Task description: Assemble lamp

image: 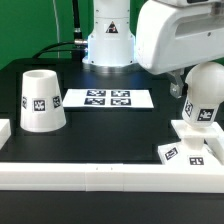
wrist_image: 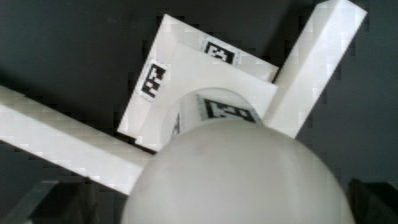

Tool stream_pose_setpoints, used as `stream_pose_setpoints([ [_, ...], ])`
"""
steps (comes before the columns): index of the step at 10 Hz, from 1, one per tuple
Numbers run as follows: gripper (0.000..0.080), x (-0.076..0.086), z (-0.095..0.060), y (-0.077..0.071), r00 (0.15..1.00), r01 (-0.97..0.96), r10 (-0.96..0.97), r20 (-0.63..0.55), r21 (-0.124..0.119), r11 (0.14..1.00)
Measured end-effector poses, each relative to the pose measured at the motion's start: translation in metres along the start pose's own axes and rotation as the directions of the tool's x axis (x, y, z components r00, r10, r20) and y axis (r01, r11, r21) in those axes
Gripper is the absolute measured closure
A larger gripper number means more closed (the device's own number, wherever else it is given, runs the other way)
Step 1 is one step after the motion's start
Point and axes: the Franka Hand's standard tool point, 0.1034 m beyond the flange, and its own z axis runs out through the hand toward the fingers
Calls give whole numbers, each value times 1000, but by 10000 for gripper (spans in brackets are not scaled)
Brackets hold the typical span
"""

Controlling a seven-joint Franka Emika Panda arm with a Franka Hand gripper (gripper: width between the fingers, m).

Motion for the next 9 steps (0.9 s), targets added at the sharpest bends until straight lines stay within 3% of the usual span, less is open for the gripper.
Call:
stream_pose_setpoints([
  [2,101,0,0,-1,1000,1,-1,-1,0,1000],
  [3,223,0,0,-1,1000,1,-1,-1,1,1000],
  [7,223,0,0,-1,1000,-25,25,-1,2,1000],
  [9,223,-7,1,1,996,-85,85,-18,26,996],
])
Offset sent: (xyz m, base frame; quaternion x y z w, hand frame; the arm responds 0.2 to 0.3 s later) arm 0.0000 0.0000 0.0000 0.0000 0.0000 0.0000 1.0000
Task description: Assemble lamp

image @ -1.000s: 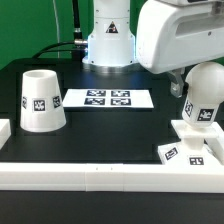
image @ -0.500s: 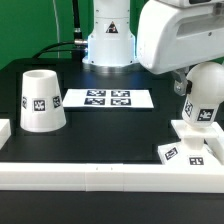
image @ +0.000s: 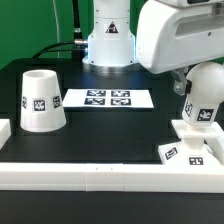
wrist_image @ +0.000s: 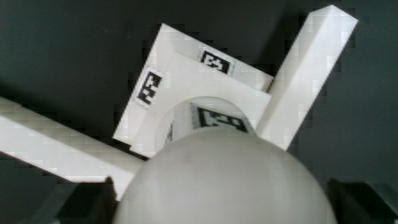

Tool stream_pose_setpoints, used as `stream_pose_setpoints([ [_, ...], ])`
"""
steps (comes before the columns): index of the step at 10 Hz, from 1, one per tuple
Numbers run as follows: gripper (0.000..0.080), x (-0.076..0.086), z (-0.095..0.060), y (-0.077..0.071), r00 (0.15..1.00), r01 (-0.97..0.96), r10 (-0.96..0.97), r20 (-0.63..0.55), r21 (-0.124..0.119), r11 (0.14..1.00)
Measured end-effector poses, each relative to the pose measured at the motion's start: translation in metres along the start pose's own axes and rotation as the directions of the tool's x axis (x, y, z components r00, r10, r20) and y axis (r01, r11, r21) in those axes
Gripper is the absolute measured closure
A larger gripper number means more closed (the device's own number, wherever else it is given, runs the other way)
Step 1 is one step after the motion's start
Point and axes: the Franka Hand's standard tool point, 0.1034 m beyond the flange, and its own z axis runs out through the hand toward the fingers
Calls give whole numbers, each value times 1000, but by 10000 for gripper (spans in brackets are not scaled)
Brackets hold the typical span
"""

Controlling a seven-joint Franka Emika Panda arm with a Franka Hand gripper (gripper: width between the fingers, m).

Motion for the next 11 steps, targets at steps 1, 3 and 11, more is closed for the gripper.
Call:
stream_pose_setpoints([
  [1,223,-4,1,-1,993,-118,118,-22,15,993],
  [3,222,-10,2,-6,942,-332,333,-34,38,943],
  [11,222,-8,2,-11,639,-768,769,-2,59,638],
])
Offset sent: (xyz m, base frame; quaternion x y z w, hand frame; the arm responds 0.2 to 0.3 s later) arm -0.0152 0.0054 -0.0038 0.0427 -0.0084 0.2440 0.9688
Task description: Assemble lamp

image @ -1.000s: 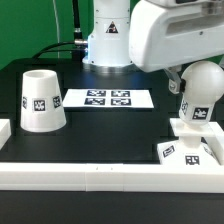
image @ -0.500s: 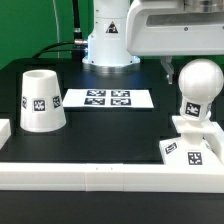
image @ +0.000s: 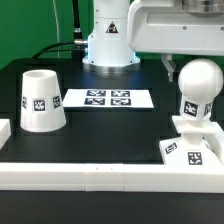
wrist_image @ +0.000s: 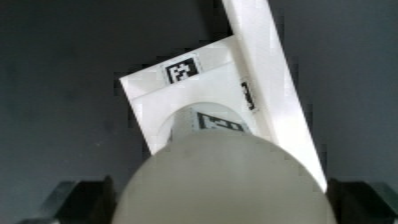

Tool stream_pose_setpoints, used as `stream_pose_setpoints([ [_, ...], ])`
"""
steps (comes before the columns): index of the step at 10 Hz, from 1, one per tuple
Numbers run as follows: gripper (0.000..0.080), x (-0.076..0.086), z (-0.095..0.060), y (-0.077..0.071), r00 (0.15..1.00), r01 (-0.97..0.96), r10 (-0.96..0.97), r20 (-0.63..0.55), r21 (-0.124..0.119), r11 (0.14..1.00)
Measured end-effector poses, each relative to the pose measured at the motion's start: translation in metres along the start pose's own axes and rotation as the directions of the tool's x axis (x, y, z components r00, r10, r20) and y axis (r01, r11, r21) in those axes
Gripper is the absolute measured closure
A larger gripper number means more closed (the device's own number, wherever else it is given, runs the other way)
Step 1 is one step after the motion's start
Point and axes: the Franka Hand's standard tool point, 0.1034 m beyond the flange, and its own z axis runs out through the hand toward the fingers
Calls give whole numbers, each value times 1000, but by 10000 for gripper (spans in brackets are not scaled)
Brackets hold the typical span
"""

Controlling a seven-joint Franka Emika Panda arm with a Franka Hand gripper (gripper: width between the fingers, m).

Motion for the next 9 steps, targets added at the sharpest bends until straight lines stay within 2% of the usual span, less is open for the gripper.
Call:
stream_pose_setpoints([
  [1,222,0,0,0,997,-74,74,-3,6,997],
  [3,222,-2,0,1,966,-257,258,-23,47,965],
  [5,222,-3,1,-2,920,-390,391,-14,58,919],
  [7,222,-4,1,-4,839,-543,544,-2,72,837],
  [9,222,-6,1,-8,767,-641,642,8,77,764],
])
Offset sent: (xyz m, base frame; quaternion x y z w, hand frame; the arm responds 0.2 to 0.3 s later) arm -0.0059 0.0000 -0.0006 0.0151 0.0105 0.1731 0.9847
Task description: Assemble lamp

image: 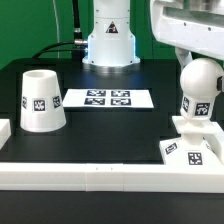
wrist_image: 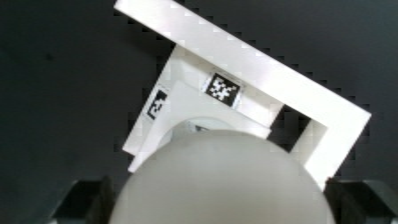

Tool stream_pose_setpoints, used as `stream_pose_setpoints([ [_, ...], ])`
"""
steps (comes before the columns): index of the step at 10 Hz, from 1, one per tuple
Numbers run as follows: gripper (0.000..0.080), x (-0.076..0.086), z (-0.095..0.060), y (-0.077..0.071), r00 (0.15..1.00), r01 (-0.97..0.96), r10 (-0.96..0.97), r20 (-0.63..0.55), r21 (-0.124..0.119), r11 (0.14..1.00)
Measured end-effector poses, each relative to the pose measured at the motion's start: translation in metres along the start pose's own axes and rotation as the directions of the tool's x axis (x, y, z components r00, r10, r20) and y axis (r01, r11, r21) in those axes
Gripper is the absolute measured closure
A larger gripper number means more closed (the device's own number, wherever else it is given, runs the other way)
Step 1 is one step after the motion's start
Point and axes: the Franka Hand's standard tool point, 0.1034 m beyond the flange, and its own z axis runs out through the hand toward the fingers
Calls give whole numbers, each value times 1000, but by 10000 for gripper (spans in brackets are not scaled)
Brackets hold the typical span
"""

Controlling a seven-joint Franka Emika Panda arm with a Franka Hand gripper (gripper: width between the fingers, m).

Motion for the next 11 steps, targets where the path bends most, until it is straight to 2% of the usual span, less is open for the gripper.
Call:
stream_pose_setpoints([
  [2,221,-1,0,0,1000,14,-14,2,1,1000],
  [3,125,-1,0,0,998,59,-59,2,0,998],
  [5,104,-2,0,2,977,212,-212,8,-17,977],
  [8,101,-2,1,1,912,410,-410,13,-14,912],
  [11,101,-1,2,2,784,621,-621,14,-17,784],
])
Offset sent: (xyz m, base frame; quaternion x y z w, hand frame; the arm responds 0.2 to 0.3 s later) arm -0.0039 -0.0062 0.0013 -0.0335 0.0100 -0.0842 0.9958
